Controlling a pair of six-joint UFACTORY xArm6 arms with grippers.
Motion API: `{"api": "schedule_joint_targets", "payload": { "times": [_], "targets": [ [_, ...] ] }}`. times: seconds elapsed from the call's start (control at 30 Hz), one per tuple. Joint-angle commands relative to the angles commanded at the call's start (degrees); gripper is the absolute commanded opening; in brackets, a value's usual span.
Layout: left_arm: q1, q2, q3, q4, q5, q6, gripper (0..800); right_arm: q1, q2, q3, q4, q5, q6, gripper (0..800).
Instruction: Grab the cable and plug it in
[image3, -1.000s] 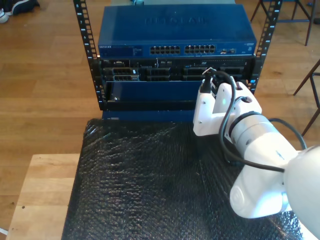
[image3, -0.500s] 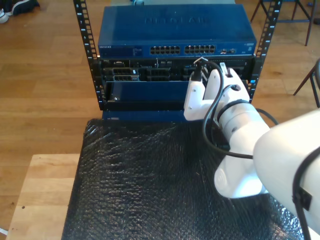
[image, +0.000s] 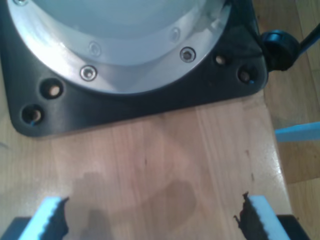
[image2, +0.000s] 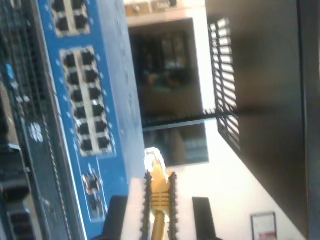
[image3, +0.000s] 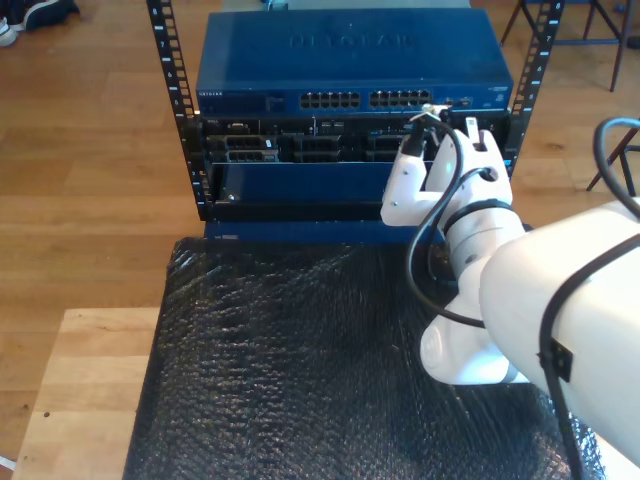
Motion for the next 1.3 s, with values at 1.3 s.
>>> {"api": "schedule_joint_targets", "payload": {
  "times": [1.3],
  "targets": [
    [0.0,0.0,0.0,0.0,0.09,0.0,800,4.13,16.62,-19.34,11.69,-8.26,-7.21,0]
  ]
}}
